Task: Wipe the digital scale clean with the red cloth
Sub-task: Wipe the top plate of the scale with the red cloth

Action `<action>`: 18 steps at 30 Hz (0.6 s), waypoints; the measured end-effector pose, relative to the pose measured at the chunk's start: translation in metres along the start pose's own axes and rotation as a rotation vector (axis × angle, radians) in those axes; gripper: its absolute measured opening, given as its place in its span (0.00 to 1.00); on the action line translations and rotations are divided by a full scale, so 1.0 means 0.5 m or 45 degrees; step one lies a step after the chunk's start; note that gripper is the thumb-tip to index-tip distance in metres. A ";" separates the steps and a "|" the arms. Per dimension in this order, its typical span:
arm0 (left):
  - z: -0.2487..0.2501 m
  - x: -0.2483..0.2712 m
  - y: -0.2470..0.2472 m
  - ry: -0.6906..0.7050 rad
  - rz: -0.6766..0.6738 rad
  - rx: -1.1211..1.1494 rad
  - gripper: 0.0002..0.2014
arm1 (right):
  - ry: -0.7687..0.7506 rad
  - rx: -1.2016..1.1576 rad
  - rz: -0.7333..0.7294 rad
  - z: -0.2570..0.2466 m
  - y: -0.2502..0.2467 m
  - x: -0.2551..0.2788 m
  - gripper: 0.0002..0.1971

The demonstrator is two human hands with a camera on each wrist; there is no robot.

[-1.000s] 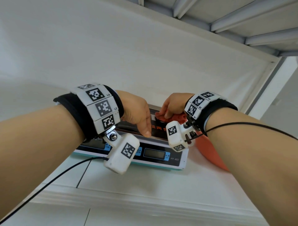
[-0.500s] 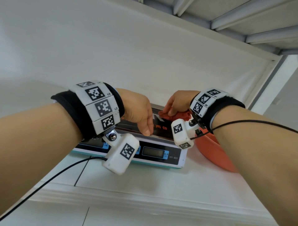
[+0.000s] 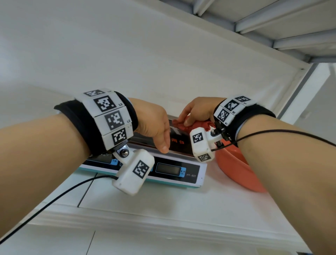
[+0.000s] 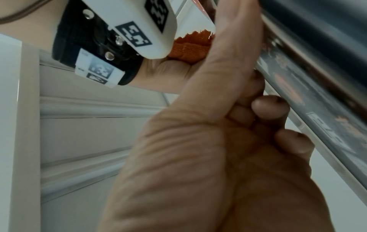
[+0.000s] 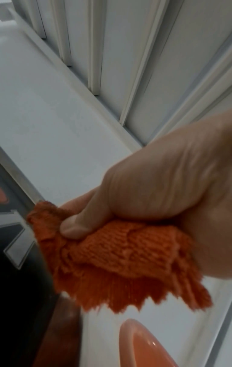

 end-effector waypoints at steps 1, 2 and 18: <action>-0.001 0.000 0.000 0.004 0.002 0.005 0.04 | -0.007 -0.008 0.006 0.000 0.001 0.001 0.11; -0.002 0.000 0.000 0.009 0.004 0.011 0.04 | -0.014 -0.006 0.026 0.000 0.003 0.003 0.11; -0.003 0.005 0.006 0.031 -0.011 0.029 0.04 | 0.197 0.200 -0.239 0.008 0.019 0.038 0.13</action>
Point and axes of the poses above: each hand's wrist, its own x-axis away from the middle knuckle, its own y-axis out of the palm, z = x × y, the point moved 3 cm from there along -x, towards the middle knuckle, and after that the axes turned 14 degrees about -z, right-handed, at the moved point
